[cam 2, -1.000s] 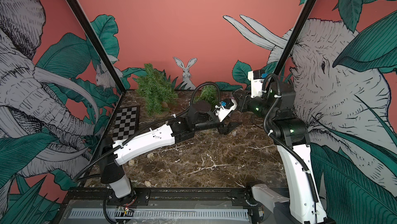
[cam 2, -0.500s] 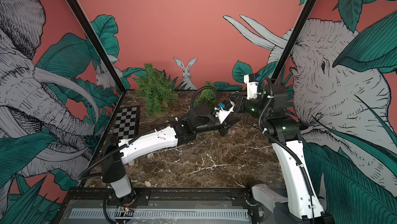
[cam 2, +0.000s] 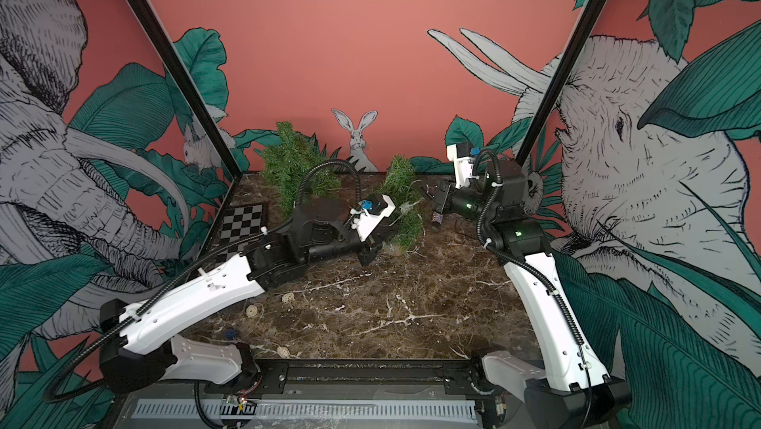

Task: Wrap string light around the christmas tree
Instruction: Wrap the light string around the Christmas tree.

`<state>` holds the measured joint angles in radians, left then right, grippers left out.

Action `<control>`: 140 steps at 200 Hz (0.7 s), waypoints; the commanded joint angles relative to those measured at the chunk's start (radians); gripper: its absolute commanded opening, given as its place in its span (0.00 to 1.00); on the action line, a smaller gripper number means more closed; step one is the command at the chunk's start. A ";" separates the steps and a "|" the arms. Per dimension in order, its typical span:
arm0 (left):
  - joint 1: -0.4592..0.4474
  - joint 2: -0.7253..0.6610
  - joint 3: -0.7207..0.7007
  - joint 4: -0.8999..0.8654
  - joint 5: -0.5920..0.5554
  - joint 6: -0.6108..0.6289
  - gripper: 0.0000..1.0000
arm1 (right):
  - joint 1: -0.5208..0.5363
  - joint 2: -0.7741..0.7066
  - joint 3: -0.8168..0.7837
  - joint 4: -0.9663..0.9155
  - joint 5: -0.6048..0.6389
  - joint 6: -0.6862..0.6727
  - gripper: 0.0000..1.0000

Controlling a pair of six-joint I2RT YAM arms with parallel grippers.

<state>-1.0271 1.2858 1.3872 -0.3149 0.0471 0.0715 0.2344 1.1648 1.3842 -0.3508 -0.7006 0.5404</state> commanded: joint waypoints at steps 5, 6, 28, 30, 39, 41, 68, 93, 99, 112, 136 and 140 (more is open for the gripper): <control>0.105 -0.105 0.001 -0.163 -0.112 0.064 0.00 | 0.006 0.026 0.019 0.117 0.010 0.013 0.24; 0.109 -0.106 0.003 -0.164 -0.117 0.065 0.00 | 0.006 0.028 0.019 0.116 0.009 0.013 0.24; 0.185 -0.104 0.071 -0.226 -0.177 0.118 0.00 | 0.006 0.047 0.035 0.118 0.009 0.006 0.28; 0.191 -0.102 0.078 -0.231 -0.179 0.123 0.00 | 0.006 0.049 0.037 0.118 0.009 0.004 0.28; 0.220 -0.091 0.110 -0.244 -0.200 0.139 0.00 | 0.007 0.056 0.044 0.113 0.016 -0.007 0.31; 0.226 -0.088 0.115 -0.246 -0.201 0.142 0.00 | 0.006 0.057 0.045 0.113 0.018 -0.008 0.32; 0.318 -0.048 0.195 -0.258 -0.278 0.171 0.00 | 0.004 0.077 0.066 0.085 0.060 -0.058 0.35; 0.466 0.008 0.264 -0.239 -0.304 0.154 0.00 | -0.014 0.119 0.093 0.066 0.108 -0.088 0.36; 0.498 0.033 0.287 -0.239 -0.283 0.151 0.00 | -0.020 0.131 0.099 0.066 0.121 -0.088 0.36; 0.540 0.095 0.340 -0.236 -0.211 0.149 0.00 | -0.026 0.164 0.124 0.058 0.149 -0.104 0.36; 0.551 0.260 0.489 -0.247 -0.153 0.184 0.00 | -0.027 0.244 0.200 0.001 0.213 -0.166 0.36; 0.552 0.290 0.521 -0.255 -0.152 0.189 0.00 | -0.027 0.257 0.212 -0.009 0.228 -0.177 0.36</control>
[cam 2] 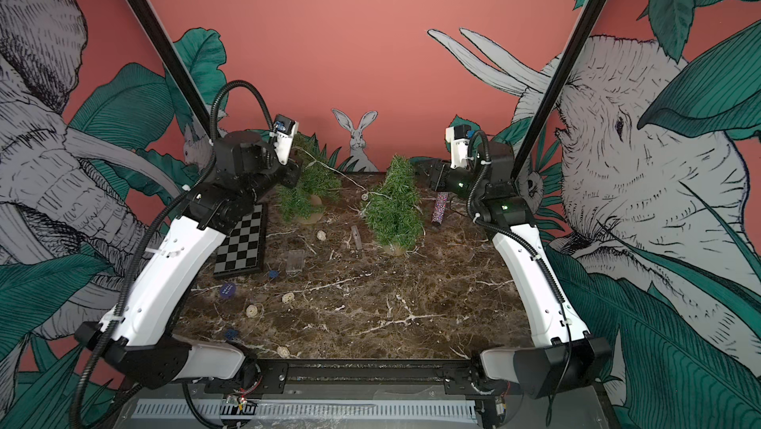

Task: Wrap string light around the christmas tree
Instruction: Wrap the light string around the Christmas tree.

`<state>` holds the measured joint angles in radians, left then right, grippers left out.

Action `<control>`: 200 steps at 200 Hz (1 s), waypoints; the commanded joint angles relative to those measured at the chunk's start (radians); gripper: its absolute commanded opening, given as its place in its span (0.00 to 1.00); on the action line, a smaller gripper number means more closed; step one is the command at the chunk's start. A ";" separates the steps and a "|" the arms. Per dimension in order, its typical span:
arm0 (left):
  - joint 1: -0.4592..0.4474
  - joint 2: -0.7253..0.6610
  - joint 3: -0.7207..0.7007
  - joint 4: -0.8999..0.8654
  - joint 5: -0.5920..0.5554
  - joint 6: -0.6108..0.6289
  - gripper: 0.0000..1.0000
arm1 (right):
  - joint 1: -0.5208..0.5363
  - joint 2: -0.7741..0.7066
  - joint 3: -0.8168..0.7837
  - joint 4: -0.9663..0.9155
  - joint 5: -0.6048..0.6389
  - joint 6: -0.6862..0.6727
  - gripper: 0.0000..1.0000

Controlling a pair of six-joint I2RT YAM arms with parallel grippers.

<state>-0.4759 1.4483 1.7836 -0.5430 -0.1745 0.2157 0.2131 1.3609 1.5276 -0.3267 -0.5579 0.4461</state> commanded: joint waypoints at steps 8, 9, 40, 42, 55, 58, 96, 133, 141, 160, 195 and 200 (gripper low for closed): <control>0.004 0.190 0.198 -0.044 0.064 0.050 0.00 | -0.005 0.091 0.097 -0.054 0.110 -0.102 0.36; 0.005 0.198 0.206 -0.046 0.063 0.051 0.00 | -0.005 0.095 0.101 -0.055 0.111 -0.105 0.36; 0.009 0.420 0.525 -0.111 0.084 0.050 0.00 | -0.006 0.201 0.194 -0.085 0.147 -0.142 0.36; 0.008 0.433 0.546 -0.114 0.089 0.049 0.00 | -0.006 0.208 0.198 -0.083 0.147 -0.143 0.36; 0.007 0.514 0.660 -0.126 0.133 0.041 0.00 | -0.006 0.259 0.231 -0.076 0.153 -0.151 0.36; 0.008 0.533 0.684 -0.126 0.144 0.041 0.00 | -0.006 0.273 0.237 -0.076 0.154 -0.155 0.36; 0.008 0.659 0.722 0.024 0.276 0.055 0.00 | -0.006 0.368 0.288 0.026 0.142 -0.204 0.36; 0.008 0.768 0.711 0.269 0.402 0.010 0.00 | -0.006 0.451 0.319 0.167 0.090 -0.284 0.37; 0.006 0.803 0.742 0.296 0.427 -0.008 0.00 | -0.006 0.461 0.309 0.213 0.083 -0.307 0.37; 0.005 0.875 0.804 0.366 0.471 -0.047 0.00 | -0.007 0.485 0.282 0.301 0.078 -0.377 0.37; -0.009 0.932 0.774 0.565 0.529 -0.053 0.00 | -0.007 0.541 0.324 0.401 -0.052 -0.376 0.37; -0.009 0.943 0.775 0.585 0.530 -0.061 0.00 | -0.004 0.540 0.311 0.430 -0.066 -0.387 0.38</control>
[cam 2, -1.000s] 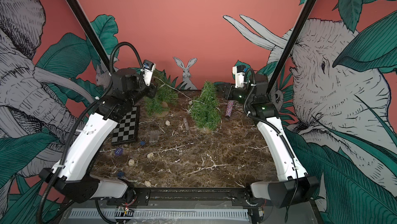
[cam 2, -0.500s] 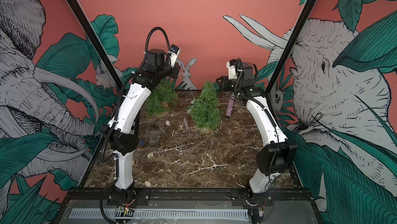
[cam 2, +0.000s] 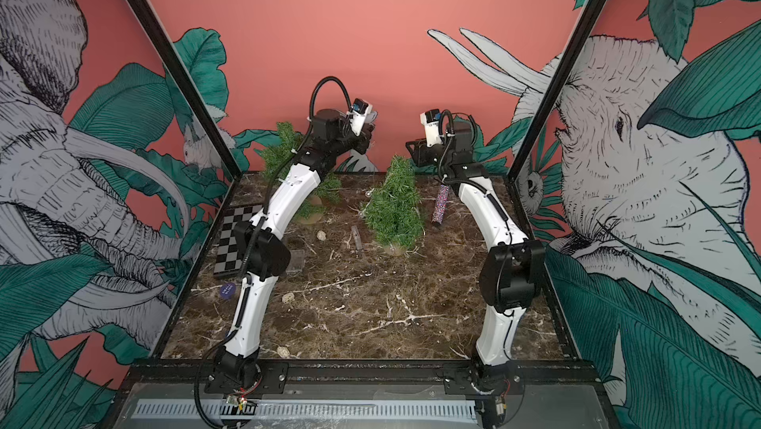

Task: Wrap string light around the christmas tree
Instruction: Wrap the light string around the Christmas tree.

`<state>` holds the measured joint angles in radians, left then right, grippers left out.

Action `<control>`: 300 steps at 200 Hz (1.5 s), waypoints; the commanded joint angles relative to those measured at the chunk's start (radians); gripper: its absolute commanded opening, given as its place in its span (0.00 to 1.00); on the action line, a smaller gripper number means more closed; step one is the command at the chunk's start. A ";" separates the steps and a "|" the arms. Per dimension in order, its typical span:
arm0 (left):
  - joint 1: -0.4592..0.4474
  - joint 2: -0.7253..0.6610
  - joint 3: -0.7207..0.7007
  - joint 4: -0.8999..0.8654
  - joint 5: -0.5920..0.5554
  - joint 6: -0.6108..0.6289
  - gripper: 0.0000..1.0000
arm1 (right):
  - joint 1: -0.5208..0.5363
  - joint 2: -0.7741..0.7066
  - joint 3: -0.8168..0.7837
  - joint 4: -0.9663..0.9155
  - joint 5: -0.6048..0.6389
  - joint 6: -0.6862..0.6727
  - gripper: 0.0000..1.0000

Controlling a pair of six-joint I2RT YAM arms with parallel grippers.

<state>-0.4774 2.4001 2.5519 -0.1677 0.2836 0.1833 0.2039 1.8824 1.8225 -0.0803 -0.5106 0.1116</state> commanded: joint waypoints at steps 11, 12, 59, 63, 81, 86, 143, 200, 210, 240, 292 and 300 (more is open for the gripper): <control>-0.012 0.013 0.016 0.260 0.071 -0.055 0.00 | 0.019 0.014 -0.021 0.234 -0.124 -0.102 0.40; -0.012 0.016 0.017 0.264 0.070 -0.058 0.00 | 0.020 0.012 -0.027 0.237 -0.123 -0.107 0.41; -0.039 0.067 0.019 0.361 0.084 -0.070 0.00 | 0.037 0.009 -0.099 0.384 -0.122 -0.100 0.46; -0.042 0.071 0.020 0.365 0.089 -0.071 0.00 | 0.041 0.004 -0.108 0.392 -0.114 -0.115 0.47; -0.051 0.074 0.015 0.367 0.115 -0.083 0.00 | 0.053 -0.008 -0.134 0.386 -0.051 -0.209 0.50; -0.054 0.073 0.010 0.367 0.122 -0.084 0.00 | 0.056 -0.009 -0.135 0.374 -0.031 -0.229 0.50; -0.087 0.064 -0.001 0.356 0.149 -0.034 0.00 | 0.056 -0.023 -0.168 0.390 0.000 -0.217 0.51; -0.088 0.025 -0.034 0.342 0.174 -0.023 0.00 | 0.033 -0.026 -0.170 0.451 0.060 -0.029 0.32; -0.088 0.018 -0.042 0.338 0.173 -0.012 0.00 | 0.030 -0.037 -0.193 0.491 0.067 0.000 0.25; -0.089 0.006 -0.044 0.333 0.179 -0.007 0.03 | 0.023 -0.059 -0.263 0.582 0.087 0.078 0.07; -0.081 -0.032 -0.053 0.315 0.170 0.015 0.20 | 0.021 -0.104 -0.351 0.646 0.178 0.125 0.00; -0.079 -0.043 -0.064 0.312 0.167 0.020 0.23 | 0.020 -0.112 -0.370 0.665 0.193 0.142 0.00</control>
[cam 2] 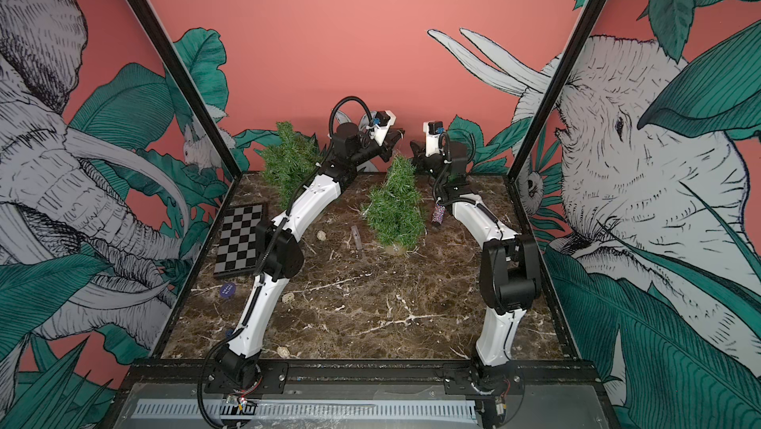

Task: Wrap string light around the christmas tree
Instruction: Wrap the light string around the Christmas tree.

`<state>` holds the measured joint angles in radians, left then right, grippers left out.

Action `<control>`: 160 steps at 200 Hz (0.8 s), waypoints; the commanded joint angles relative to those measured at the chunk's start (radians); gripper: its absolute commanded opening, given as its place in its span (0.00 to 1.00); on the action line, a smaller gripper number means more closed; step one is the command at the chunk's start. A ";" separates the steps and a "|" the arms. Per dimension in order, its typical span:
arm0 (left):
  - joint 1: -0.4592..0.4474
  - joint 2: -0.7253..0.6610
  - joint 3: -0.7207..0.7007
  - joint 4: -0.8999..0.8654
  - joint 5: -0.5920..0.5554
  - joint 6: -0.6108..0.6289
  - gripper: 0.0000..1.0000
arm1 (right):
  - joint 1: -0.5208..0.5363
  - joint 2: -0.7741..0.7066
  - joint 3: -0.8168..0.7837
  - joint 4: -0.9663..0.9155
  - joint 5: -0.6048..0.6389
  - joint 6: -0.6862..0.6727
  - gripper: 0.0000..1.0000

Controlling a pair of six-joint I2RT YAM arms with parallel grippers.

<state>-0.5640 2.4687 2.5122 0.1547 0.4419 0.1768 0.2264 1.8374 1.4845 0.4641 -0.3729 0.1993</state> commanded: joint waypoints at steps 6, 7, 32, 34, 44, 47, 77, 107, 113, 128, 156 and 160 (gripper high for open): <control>0.009 -0.119 -0.036 -0.010 0.005 0.029 0.26 | -0.003 -0.073 -0.045 0.136 0.064 0.070 0.00; 0.009 -0.120 -0.037 -0.011 0.005 0.030 0.26 | -0.003 -0.074 -0.046 0.138 0.065 0.072 0.00; 0.020 -0.164 -0.093 -0.014 -0.023 0.030 0.45 | -0.005 -0.089 -0.080 0.192 0.071 0.133 0.00; 0.022 -0.168 -0.099 -0.014 -0.025 0.028 0.46 | -0.005 -0.090 -0.082 0.197 0.072 0.138 0.00; 0.029 -0.185 -0.120 -0.022 -0.034 0.019 0.50 | -0.005 -0.093 -0.090 0.214 0.068 0.160 0.00; 0.030 -0.191 -0.126 -0.025 -0.037 0.015 0.51 | -0.004 -0.094 -0.092 0.227 0.068 0.165 0.00; 0.044 -0.259 -0.189 -0.093 -0.073 -0.030 0.55 | -0.004 -0.121 -0.128 0.289 0.069 0.202 0.00; 0.044 -0.349 -0.285 -0.186 -0.096 -0.059 0.56 | -0.005 -0.173 -0.162 0.332 0.052 0.205 0.00; 0.044 -0.372 -0.317 -0.195 -0.101 -0.062 0.56 | -0.004 -0.185 -0.165 0.338 0.048 0.206 0.00; 0.044 -0.435 -0.414 -0.198 -0.125 -0.070 0.57 | -0.005 -0.216 -0.210 0.354 0.033 0.208 0.00; 0.044 -0.550 -0.587 -0.164 -0.135 -0.100 0.57 | -0.002 -0.280 -0.267 0.354 -0.003 0.181 0.00; 0.044 -0.565 -0.610 -0.163 -0.133 -0.101 0.57 | -0.001 -0.290 -0.271 0.335 -0.002 0.165 0.00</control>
<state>-0.5163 2.0144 2.0064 -0.0090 0.3222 0.1120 0.2260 1.6184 1.2419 0.7406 -0.3378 0.3927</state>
